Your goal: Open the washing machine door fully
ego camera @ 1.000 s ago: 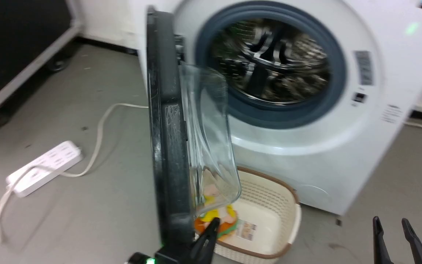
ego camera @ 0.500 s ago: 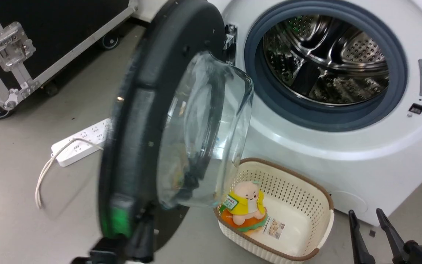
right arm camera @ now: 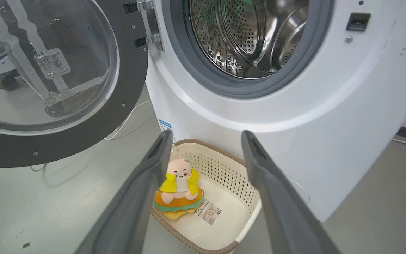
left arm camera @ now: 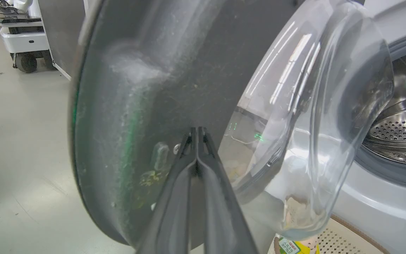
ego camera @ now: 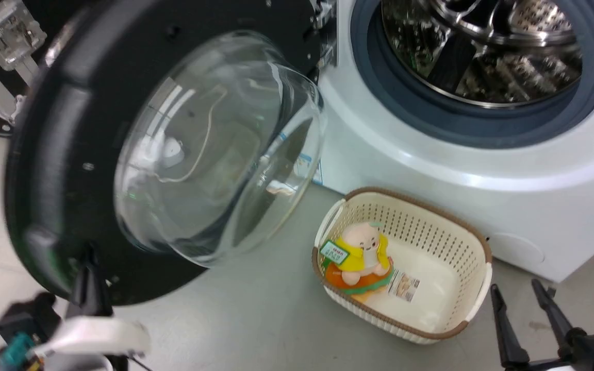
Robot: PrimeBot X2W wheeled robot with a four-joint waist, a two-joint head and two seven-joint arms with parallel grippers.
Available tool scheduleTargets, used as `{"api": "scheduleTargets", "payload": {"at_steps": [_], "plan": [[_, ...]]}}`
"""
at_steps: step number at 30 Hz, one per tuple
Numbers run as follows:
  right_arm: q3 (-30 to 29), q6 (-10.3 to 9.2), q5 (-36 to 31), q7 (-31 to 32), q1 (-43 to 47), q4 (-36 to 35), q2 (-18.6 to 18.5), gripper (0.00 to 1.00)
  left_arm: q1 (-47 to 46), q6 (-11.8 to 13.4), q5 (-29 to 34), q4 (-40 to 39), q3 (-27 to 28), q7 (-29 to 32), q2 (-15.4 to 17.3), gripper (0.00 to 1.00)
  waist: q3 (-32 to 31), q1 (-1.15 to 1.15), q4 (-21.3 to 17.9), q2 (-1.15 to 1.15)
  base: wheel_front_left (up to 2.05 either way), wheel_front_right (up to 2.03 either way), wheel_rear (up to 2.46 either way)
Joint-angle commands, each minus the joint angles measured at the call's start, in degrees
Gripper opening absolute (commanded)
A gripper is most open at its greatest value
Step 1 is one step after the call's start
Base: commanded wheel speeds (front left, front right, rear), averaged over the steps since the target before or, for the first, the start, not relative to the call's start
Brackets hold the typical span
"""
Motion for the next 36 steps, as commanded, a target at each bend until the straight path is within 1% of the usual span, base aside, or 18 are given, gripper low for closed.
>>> {"api": "scheduleTargets", "payload": {"at_steps": [1,7,14,20,23,24,25,30,34,35,36], "plan": [[-0.4,0.05,-0.6,0.4,0.1,-1.0,0.0,1.0,-2.2,-0.4,-0.6,1.4,0.9,-0.3,0.8,0.0,1.3,-0.01,0.1,0.0,0.0,0.0,0.0],[-2.4,0.05,-1.6,2.0,1.5,-4.8,-0.3,1.0,-11.0,-2.8,-4.2,11.7,4.6,0.2,4.3,0.0,4.1,-0.01,0.0,0.0,0.0,0.0,0.0],[-2.8,0.05,-2.0,3.8,2.0,-8.3,-1.1,1.0,-19.4,-5.9,-7.9,24.5,9.8,-1.2,9.5,0.0,7.1,-0.01,-2.5,0.0,0.0,0.0,0.0],[-3.1,0.05,-2.0,4.8,1.6,-10.2,-1.8,1.0,-25.7,-9.3,-8.7,33.6,11.5,-2.4,13.3,0.0,8.9,-0.01,-3.8,0.0,0.0,0.0,0.0],[-3.3,0.05,-1.9,5.1,1.4,-10.7,-2.0,1.0,-28.5,-10.5,-8.4,37.2,11.5,-2.9,14.0,0.0,9.5,-0.01,-4.0,0.0,0.0,0.0,0.0],[-3.3,0.05,-1.9,5.1,1.4,-10.7,-2.0,1.0,-28.5,-10.5,-8.4,37.2,11.5,-2.9,14.0,0.0,9.5,-0.01,-4.0,0.0,0.0,0.0,0.0],[-3.3,0.05,-1.9,5.3,1.3,-10.9,-2.1,1.0,-29.8,-11.2,-7.7,39.1,11.1,-3.1,14.3,0.0,9.8,-0.01,-4.2,0.0,0.0,0.0,0.0],[-3.3,0.05,-1.8,4.9,1.0,-10.3,-1.8,1.0,-31.2,-12.2,-6.4,42.3,11.3,-3.3,14.3,0.0,8.8,-0.01,-4.6,0.0,0.0,0.0,0.0],[-3.3,0.05,-1.6,4.3,0.9,-9.5,-1.5,1.0,-30.3,-12.8,-4.7,41.6,11.9,-3.3,14.2,0.0,7.4,-0.01,-4.9,0.0,0.0,0.0,0.0],[-3.4,0.05,-1.4,3.7,0.9,-8.9,-1.2,1.0,-29.0,-13.4,-3.0,39.6,11.7,-3.3,13.6,0.0,6.2,-0.01,-5.1,0.0,0.0,0.0,0.0],[-3.4,0.05,-1.4,3.7,0.9,-8.9,-1.2,1.0,-29.0,-13.4,-3.0,39.6,11.7,-3.3,13.6,0.0,6.2,-0.01,-5.1,0.0,0.0,0.0,0.0]]}}
